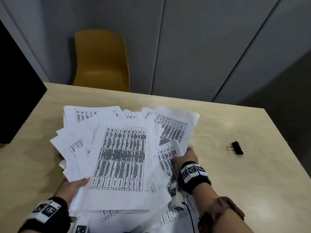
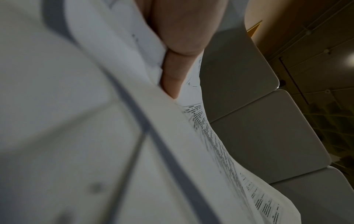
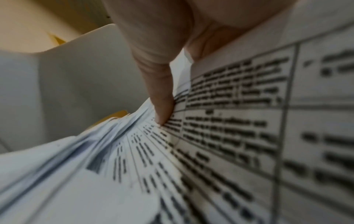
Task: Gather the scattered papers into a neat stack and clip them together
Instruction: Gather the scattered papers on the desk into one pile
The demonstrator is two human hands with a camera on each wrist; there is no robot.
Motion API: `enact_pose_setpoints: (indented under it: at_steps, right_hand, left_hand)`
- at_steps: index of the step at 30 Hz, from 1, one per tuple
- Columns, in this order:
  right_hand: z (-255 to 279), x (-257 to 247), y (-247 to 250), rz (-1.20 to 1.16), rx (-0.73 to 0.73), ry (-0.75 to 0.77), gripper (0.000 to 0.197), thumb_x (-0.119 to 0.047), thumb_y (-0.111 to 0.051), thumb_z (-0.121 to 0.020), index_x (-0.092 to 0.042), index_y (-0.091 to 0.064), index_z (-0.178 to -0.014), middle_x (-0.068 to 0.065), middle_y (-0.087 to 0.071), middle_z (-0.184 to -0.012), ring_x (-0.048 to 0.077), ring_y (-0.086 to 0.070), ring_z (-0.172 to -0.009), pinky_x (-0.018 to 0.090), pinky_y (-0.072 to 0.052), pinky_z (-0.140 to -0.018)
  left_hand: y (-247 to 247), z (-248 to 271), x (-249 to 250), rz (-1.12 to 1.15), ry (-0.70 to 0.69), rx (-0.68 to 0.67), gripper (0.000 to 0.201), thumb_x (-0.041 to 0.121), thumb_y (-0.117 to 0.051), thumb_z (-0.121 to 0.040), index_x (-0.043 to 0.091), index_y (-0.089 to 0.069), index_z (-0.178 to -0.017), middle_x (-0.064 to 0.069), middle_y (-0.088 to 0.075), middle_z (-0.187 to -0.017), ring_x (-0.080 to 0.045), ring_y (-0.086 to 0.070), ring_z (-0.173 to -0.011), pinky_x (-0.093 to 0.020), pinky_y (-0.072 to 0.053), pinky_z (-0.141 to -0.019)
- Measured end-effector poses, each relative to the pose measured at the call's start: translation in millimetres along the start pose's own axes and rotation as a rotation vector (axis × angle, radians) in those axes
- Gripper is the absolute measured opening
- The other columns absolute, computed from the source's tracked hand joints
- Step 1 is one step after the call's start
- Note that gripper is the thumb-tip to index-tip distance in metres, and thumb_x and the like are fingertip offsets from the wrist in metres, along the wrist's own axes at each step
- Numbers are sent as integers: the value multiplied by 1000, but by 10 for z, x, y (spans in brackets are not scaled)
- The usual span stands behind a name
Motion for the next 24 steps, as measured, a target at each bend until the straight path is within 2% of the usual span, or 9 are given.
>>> enact_pose_setpoints:
  at_steps: [2,5,6,10,14,18,21,22,24]
  right_hand:
    - [9,-9,7,17,-54,-15,48,-22,-79,-70,-10,-46,-102,6,-55,-89,24,-54,-77,29,-44,-64]
    - [27,3,-27,21,-65,-29,45,-22,-77,-72,-4,-54,-106,7,-57,-87,24,-55,-75,26,-42,-61]
    - [34,1,-42,23,-63,-26,45,-22,-76,-72,-4,-56,-108,8,-58,-86,25,-56,-75,26,-42,-62]
    - [54,-45,-86,-12,-30,21,41,-20,-75,-71,-9,-62,-108,7,-62,-84,25,-58,-74,27,-45,-65]
    - [59,-83,-114,-18,2,37,46,-22,-78,-67,-11,-57,-106,7,-62,-90,25,-57,-77,29,-47,-69]
    - [36,-51,-140,-14,-26,-21,47,-24,-81,-67,-10,-49,-97,8,-58,-90,26,-56,-79,31,-48,-70]
    - [23,-41,-189,27,-72,-6,45,-25,-78,-71,-6,-56,-105,8,-60,-88,27,-58,-80,31,-50,-74]
    - [21,-41,-196,46,-76,11,44,-25,-76,-72,-4,-57,-107,8,-60,-87,27,-59,-80,31,-50,-73]
    - [19,-41,-172,78,-60,55,40,-25,-73,-76,-3,-59,-106,8,-61,-85,27,-61,-80,33,-53,-74]
  left_hand:
    - [17,-18,-20,-8,6,3,41,-8,-57,-83,-10,-50,-123,-21,-56,-123,-25,-55,-91,-34,-35,-91]
    - [26,-26,-27,-19,8,5,39,-8,-59,-81,-10,-53,-120,-9,-73,-85,-12,-64,-64,-32,-34,-90]
    - [31,-30,-29,-23,13,9,38,-8,-59,-81,-10,-53,-118,-8,-73,-83,-12,-64,-63,-32,-34,-90]
    - [53,-71,-46,-32,15,13,40,-8,-59,-81,-11,-52,-121,-25,-57,-122,-22,-55,-84,-33,-34,-90]
    - [58,-90,-59,-26,10,-1,40,-8,-59,-81,-11,-51,-121,-27,-53,-128,-24,-52,-98,-34,-35,-90]
    - [58,-85,-57,-61,7,4,37,-7,-59,-82,-13,-53,-118,-28,-57,-123,-24,-56,-91,-34,-36,-89]
    - [67,-91,-77,-65,5,30,37,-8,-59,-81,-11,-54,-117,-13,-72,-83,-10,-66,-57,-34,-38,-85]
    - [67,-94,-83,-58,6,36,37,-8,-59,-81,-11,-54,-118,-10,-71,-79,-4,-63,-48,-33,-41,-81]
    - [58,-93,-80,-53,-5,37,39,-9,-58,-82,-11,-52,-120,-19,-66,-101,-9,-65,-56,-33,-42,-78]
Point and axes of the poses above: each hand's wrist, its own z-axis away from the middle knuckle, its own y-axis out of the back of the hand, x = y × z, the point moved 4 cm from there along -z, towards the middle knuckle
